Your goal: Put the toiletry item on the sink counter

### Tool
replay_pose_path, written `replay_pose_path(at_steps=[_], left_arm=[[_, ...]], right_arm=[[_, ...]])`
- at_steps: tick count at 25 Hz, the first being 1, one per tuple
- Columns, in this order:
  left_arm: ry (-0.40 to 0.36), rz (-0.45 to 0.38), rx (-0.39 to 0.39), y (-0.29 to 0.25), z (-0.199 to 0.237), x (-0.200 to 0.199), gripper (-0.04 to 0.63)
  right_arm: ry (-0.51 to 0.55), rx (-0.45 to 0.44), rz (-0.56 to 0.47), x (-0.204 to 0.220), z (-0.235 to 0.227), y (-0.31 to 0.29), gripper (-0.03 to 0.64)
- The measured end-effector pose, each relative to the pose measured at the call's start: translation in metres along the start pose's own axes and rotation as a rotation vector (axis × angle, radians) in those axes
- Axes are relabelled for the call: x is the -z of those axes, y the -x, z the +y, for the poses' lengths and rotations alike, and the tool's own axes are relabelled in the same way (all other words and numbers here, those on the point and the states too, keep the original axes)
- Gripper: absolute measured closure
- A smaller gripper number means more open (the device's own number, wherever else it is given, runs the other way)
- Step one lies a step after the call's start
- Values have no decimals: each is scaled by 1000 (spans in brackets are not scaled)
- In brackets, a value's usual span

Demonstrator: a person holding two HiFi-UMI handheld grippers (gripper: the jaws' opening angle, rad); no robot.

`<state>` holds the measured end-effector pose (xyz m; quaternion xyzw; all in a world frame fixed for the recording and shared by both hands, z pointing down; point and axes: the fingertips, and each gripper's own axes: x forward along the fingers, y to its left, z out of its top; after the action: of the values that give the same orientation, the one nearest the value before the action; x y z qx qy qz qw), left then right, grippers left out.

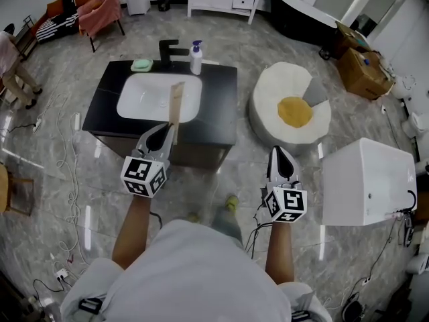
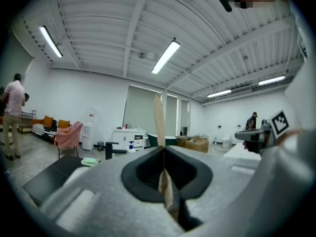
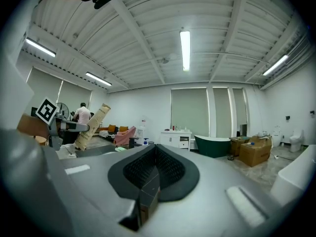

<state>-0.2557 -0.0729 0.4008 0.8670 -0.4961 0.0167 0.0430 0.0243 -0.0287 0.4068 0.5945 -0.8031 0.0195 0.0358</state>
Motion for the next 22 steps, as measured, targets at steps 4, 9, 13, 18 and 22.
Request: replay_pose_path(at_steps=[4, 9, 13, 18, 22], left_arm=[[1, 9, 1, -38, 2, 1, 592], [-1, 21, -25, -94, 1, 2, 593], [4, 34, -49, -141, 1, 4, 592], [-1, 52, -72, -203, -9, 3, 592], [-2, 68, -104, -242, -15, 3, 592]], right_arm=[[-1, -3, 0, 0, -26, -29, 614], [-13, -27, -3, 2, -71, -74, 614], [-19, -52, -6, 1, -108, -112, 614], [-31, -85, 4, 3, -160, -158, 614], [-48, -122, 14, 8, -194, -189, 614]])
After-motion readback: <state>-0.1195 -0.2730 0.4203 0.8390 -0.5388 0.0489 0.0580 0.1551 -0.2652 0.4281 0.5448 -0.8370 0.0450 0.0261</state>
